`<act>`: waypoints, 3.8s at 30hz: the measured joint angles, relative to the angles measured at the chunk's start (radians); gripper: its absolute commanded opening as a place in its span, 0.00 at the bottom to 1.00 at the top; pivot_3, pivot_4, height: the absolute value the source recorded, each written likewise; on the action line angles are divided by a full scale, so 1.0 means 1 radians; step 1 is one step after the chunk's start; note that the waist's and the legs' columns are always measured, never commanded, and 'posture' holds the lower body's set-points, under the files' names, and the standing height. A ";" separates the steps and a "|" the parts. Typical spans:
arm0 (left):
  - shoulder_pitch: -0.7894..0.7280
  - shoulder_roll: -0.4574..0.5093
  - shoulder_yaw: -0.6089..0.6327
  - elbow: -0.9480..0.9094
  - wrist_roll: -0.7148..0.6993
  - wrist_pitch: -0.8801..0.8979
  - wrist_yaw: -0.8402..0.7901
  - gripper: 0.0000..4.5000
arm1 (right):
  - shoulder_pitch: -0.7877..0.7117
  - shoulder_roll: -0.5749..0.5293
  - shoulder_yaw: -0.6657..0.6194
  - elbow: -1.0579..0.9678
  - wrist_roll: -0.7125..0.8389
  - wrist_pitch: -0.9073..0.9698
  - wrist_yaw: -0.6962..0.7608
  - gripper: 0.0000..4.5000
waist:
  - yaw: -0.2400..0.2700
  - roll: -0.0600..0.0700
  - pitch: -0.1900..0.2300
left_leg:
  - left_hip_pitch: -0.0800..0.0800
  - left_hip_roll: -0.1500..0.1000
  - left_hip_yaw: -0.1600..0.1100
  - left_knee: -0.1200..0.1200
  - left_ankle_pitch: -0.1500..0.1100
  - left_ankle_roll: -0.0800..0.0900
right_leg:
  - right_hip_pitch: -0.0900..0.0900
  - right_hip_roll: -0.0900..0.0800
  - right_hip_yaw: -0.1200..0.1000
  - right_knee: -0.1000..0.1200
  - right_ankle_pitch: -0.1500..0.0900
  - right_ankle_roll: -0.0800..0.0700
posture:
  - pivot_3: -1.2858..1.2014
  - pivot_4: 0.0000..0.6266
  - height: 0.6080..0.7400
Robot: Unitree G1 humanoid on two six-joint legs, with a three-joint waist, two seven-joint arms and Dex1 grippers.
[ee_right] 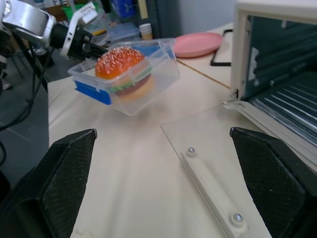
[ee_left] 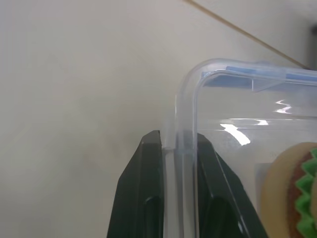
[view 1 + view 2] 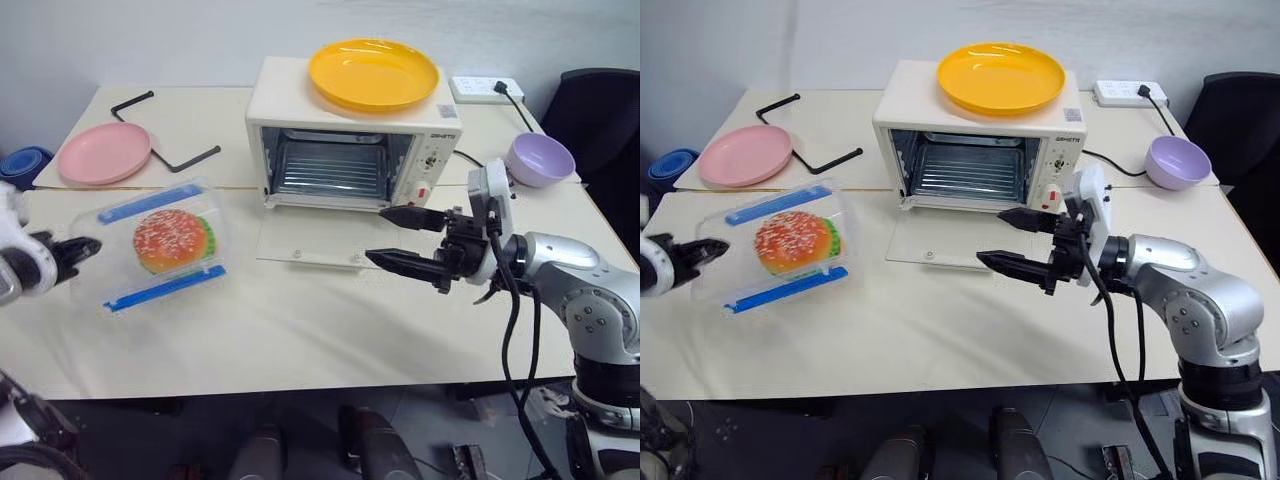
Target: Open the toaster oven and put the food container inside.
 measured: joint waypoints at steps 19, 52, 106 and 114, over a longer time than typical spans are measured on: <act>-0.394 -0.324 -0.595 0.201 0.361 -0.246 -0.283 0.07 | 0.173 -0.037 -0.121 -0.109 0.025 -0.006 -0.121 1.00 | -0.003 0.001 0.000 | -0.002 0.000 0.002 -0.001 0.000 0.000 | -0.002 0.002 0.002 -0.001 0.001 0.002 | 0.52 0.24 1.00; 0.022 0.027 -0.399 -0.184 0.201 -0.534 -1.191 0.00 | 0.199 -0.010 -0.017 -0.195 0.134 0.029 -0.189 0.27 | 0.002 0.002 0.001 | -0.001 -0.001 0.001 0.000 0.002 0.003 | 0.000 0.000 0.002 -0.002 0.001 0.001 | 0.52 0.24 1.00; 0.017 0.000 -0.432 -0.151 0.407 -0.823 -1.211 0.33 | 0.133 0.144 0.018 -0.045 -0.150 0.004 -0.222 0.00 | -0.004 0.003 0.001 | -0.007 -0.001 0.008 0.002 0.002 0.007 | -0.009 0.000 0.004 0.004 0.003 0.005 | 0.52 0.24 1.00; 0.107 0.145 -0.356 -0.210 0.321 -0.779 -1.317 0.90 | 0.283 0.108 0.094 -0.067 -0.202 0.023 -0.241 0.00 | -0.005 0.003 0.001 | 0.004 0.000 0.007 0.002 0.003 0.009 | 0.003 0.005 0.002 -0.001 0.001 0.002 | 0.52 0.24 1.00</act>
